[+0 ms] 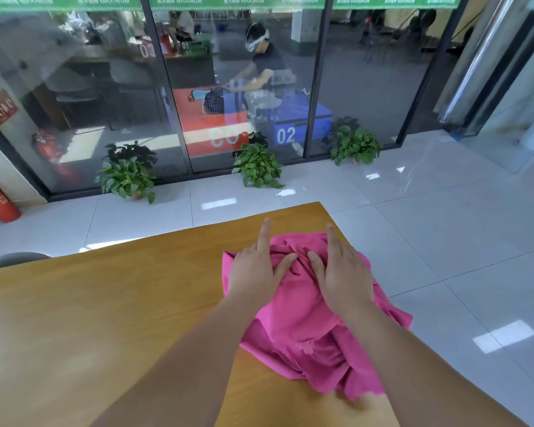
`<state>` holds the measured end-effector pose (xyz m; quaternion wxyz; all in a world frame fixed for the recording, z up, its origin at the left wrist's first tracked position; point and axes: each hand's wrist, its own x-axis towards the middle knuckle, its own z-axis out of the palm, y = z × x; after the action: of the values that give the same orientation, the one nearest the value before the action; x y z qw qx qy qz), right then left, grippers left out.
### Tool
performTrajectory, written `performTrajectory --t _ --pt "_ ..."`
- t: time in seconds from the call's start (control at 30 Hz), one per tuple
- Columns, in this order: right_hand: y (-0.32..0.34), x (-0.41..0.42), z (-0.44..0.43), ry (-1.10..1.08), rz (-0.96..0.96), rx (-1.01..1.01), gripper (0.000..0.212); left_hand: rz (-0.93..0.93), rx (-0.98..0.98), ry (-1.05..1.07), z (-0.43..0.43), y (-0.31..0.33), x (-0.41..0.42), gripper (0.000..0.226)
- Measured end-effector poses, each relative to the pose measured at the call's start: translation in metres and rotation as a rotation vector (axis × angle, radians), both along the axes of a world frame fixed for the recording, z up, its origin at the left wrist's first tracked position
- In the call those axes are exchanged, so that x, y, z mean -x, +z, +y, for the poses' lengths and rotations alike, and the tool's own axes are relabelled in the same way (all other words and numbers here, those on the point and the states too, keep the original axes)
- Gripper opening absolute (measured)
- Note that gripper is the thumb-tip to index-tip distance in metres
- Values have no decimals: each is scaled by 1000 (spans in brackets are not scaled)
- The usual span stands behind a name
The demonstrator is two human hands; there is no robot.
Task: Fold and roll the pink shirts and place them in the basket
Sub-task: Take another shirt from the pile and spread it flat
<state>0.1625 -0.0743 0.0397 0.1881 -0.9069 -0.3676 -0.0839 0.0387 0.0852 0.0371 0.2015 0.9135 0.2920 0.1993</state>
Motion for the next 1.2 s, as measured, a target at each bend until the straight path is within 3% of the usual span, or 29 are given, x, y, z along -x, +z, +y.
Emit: performTrajectory --t 0.23,0.5,1.2 --pt "66 67 44 113 -36 -144 84 -98 -109 108 42 71 70 98" --pt "116 191 117 315 -34 -191 91 -129 -228 304 92 131 216 98" --pt "142 553 276 846 112 -265 83 -216 -276 784 162 179 610 91"
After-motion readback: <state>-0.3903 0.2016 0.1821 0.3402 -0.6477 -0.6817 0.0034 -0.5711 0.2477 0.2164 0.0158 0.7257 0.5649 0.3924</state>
